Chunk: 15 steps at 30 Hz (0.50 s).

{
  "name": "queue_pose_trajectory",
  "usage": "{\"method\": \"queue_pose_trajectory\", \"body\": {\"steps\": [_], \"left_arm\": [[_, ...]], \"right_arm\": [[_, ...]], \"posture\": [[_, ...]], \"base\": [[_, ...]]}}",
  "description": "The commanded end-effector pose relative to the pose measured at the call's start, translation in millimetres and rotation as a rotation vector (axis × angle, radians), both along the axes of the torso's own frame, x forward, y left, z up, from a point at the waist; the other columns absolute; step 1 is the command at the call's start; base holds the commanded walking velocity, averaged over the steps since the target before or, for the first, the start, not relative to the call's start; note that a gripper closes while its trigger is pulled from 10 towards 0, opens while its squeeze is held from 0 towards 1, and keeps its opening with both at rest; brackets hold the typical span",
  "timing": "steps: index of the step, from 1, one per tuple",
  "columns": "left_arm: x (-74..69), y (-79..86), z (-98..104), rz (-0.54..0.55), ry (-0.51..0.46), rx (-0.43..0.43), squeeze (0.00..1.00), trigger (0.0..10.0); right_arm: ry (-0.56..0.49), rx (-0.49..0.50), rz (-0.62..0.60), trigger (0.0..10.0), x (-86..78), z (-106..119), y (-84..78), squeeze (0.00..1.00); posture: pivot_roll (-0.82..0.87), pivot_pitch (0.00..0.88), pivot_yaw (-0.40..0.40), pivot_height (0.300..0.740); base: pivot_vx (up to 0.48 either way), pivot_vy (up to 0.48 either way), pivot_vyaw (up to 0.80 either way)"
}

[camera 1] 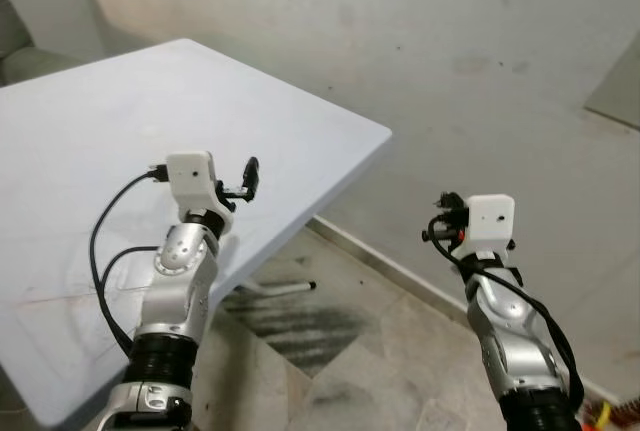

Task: Hang keys on a hook

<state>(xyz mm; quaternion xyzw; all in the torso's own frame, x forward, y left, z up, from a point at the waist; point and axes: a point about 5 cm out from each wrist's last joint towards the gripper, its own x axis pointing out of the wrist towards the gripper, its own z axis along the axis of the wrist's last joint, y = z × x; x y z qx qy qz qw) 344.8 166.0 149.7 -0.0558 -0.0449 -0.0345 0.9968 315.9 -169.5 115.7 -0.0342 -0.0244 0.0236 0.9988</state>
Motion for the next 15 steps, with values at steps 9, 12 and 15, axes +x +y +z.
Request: {"method": "queue_pose_trajectory", "body": {"steps": [9,12,15], "left_arm": [[-0.9,-9.5,1.4,-0.038,0.005,0.01,0.0,10.0],[0.7,-9.1,2.9,-0.044,0.006,0.013,0.0,10.0],[4.1,-12.3,5.6,-0.063,0.008,0.019,0.0,10.0]], "right_arm": [[-0.032,0.015,-0.052,10.0,-0.7,7.2,-4.5,0.0],[-0.037,0.018,-0.058,10.0,-1.1,7.4,-3.3,0.0],[-0.045,0.025,-0.079,10.0,-2.8,6.8,-4.7,0.0]], "posture": [[-0.03,0.022,-0.006,0.74],[-0.05,0.024,0.023,0.74],[-0.06,0.022,0.042,0.74]], "base": [[0.0,0.0,-0.72],[0.0,0.0,-0.72],[0.0,0.0,-0.72]]}}
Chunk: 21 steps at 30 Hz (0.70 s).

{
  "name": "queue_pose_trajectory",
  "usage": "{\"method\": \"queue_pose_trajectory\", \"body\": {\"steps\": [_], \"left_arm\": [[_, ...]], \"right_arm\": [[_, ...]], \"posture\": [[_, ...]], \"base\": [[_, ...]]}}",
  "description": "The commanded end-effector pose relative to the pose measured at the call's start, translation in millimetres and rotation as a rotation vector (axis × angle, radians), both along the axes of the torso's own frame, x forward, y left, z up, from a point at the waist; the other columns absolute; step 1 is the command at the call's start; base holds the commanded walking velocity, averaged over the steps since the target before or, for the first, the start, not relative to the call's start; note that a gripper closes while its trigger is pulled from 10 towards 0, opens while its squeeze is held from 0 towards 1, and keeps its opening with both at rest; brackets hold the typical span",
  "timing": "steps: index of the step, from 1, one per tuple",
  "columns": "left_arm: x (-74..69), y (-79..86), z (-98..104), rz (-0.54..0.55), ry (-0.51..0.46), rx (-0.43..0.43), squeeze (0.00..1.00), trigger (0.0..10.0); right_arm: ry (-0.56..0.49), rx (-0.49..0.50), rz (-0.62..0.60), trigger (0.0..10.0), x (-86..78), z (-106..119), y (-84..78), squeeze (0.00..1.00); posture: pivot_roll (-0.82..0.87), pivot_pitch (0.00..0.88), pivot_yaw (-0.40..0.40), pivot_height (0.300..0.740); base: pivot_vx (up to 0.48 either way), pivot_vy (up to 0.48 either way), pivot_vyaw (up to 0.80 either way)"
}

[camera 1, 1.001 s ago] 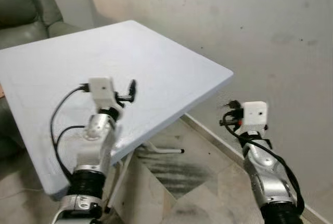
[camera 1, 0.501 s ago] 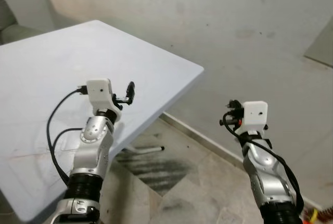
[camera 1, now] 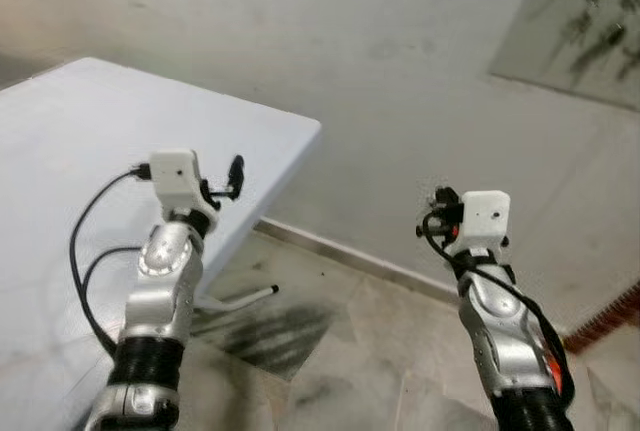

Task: Hang keys on a hook

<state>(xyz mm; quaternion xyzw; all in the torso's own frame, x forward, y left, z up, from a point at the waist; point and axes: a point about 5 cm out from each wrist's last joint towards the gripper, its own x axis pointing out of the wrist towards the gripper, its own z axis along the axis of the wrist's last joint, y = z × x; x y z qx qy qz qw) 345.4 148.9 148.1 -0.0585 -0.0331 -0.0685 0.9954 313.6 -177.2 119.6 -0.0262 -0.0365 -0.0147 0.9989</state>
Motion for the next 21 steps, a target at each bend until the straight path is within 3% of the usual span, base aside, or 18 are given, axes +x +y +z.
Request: {"method": "queue_pose_trajectory", "body": {"steps": [1,9,21], "left_arm": [[4.7,3.3,8.1,0.0,-0.012,0.023,0.0,10.0],[11.9,-7.0,12.9,-0.032,-0.011,0.024,0.0,10.0],[8.0,-13.4,4.5,-0.036,0.028,-0.025,0.0,10.0]], "right_arm": [[-0.021,0.008,-0.01,10.0,-1.2,2.8,2.3,0.0],[-0.022,0.015,-0.055,10.0,-7.7,0.9,-2.9,0.0],[-0.009,0.058,-0.087,10.0,-6.1,2.6,-5.8,0.0]], "posture": [[-0.06,0.022,0.046,0.74],[-0.09,0.027,0.073,0.74],[-0.09,0.023,0.045,0.74]], "base": [[0.0,0.0,-0.73],[0.0,0.0,-0.72],[0.0,0.0,0.0]]}}
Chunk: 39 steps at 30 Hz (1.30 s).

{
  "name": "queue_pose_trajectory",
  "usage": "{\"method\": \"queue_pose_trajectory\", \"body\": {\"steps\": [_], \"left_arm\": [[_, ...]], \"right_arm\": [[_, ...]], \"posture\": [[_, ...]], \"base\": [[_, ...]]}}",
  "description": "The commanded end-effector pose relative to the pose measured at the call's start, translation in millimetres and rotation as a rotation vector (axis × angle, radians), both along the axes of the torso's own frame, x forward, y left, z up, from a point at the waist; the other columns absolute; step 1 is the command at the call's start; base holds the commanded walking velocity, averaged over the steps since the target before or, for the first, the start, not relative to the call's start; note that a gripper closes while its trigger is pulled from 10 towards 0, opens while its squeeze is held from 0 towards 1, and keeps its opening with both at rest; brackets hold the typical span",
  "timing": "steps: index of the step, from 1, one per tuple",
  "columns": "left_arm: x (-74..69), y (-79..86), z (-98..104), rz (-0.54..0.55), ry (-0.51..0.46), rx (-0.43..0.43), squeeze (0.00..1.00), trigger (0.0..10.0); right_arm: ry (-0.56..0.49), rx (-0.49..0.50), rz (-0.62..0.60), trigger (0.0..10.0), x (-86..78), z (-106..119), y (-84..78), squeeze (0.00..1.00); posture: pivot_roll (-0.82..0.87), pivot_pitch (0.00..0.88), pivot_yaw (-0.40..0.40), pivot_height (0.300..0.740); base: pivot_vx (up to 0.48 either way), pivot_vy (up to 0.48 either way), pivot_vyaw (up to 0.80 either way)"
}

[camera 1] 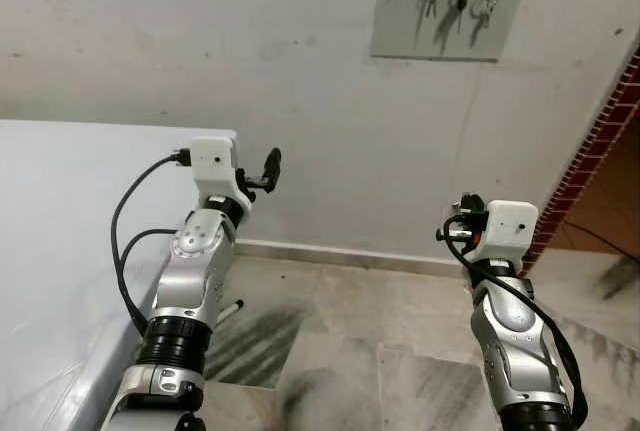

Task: Hang keys on a hook

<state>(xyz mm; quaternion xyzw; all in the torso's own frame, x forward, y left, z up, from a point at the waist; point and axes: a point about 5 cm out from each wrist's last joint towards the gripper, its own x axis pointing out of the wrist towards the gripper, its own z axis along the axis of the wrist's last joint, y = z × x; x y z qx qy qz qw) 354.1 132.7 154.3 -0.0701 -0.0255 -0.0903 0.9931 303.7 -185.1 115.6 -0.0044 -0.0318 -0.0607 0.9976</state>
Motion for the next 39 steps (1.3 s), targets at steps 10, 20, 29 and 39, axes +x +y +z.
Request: {"method": "queue_pose_trajectory", "body": {"steps": [10,20,29,39], "left_arm": [[-5.3,11.2,-7.1,0.031,0.033,-0.002,0.0,10.0],[-5.2,10.9,-6.4,0.027,0.03,0.006,0.0,10.0],[-5.0,8.5,-7.7,0.017,0.035,0.01,0.0,10.0],[-4.9,5.4,-6.0,0.0,0.019,0.05,0.0,10.0]], "right_arm": [[-0.014,-0.008,0.021,10.0,6.0,8.8,6.3,0.0],[-0.011,-0.006,0.04,10.0,5.7,7.9,10.3,0.0],[-0.007,-0.008,0.045,10.0,4.2,6.5,9.2,0.0],[-0.006,-0.005,0.053,10.0,3.3,6.0,10.3,0.0]], "posture": [[-0.07,0.015,0.026,0.74],[-0.08,0.005,0.021,0.74],[-0.08,0.0,0.022,0.74],[-0.08,0.001,0.024,0.74]], "base": [[0.078,0.0,0.0],[0.277,0.0,0.0],[0.282,0.0,0.0],[0.202,0.0,0.0]]}}
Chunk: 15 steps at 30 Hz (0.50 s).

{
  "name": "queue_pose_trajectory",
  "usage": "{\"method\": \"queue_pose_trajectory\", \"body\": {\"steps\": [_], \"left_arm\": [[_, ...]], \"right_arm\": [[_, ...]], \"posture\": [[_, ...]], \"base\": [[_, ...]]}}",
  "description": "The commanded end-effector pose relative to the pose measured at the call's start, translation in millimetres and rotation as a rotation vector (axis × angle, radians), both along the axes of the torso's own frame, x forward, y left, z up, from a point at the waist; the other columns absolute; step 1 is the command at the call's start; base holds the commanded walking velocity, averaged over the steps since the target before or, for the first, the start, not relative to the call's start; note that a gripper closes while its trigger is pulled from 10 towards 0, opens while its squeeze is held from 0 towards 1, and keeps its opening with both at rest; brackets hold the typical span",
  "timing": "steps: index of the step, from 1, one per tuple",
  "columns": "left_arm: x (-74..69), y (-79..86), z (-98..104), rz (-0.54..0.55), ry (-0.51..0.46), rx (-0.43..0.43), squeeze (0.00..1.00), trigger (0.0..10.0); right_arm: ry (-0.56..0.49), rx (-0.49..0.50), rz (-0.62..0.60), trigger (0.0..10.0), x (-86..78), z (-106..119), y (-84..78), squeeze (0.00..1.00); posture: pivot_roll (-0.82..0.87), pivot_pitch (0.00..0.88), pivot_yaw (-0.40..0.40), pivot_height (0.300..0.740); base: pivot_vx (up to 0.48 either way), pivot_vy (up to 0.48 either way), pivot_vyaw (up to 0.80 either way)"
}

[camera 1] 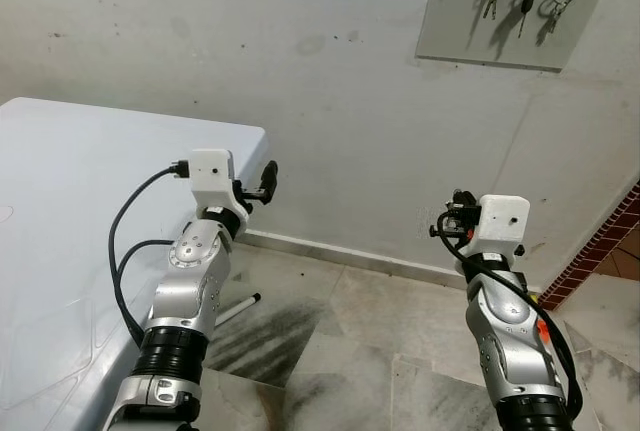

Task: Hang keys on a hook

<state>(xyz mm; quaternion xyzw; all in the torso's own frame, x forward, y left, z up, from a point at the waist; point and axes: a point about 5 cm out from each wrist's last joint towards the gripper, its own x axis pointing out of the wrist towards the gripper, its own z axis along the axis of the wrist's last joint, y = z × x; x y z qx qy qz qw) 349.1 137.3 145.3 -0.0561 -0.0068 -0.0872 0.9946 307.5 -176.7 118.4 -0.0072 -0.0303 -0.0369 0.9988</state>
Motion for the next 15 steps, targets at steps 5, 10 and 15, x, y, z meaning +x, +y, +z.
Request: {"method": "queue_pose_trajectory", "body": {"steps": [5,10,15], "left_arm": [[-0.2,1.2,2.8,-0.005,-0.017,0.029,0.0,10.0],[-0.3,1.3,2.8,-0.006,-0.016,0.029,0.0,10.0],[-0.6,1.6,2.5,-0.004,-0.012,0.019,0.0,10.0]], "right_arm": [[-0.007,0.003,0.006,10.0,-1.2,2.3,2.4,0.0],[-0.006,0.007,0.007,10.0,-1.3,2.1,2.9,0.0],[-0.007,0.002,0.009,10.0,-2.0,2.0,3.3,0.0]], "posture": [[-0.08,0.001,0.025,0.74],[-0.08,0.002,0.025,0.74],[-0.08,0.004,0.026,0.74]], "base": [[0.319,0.0,0.0],[0.33,0.0,0.0],[0.334,0.0,0.0]]}}
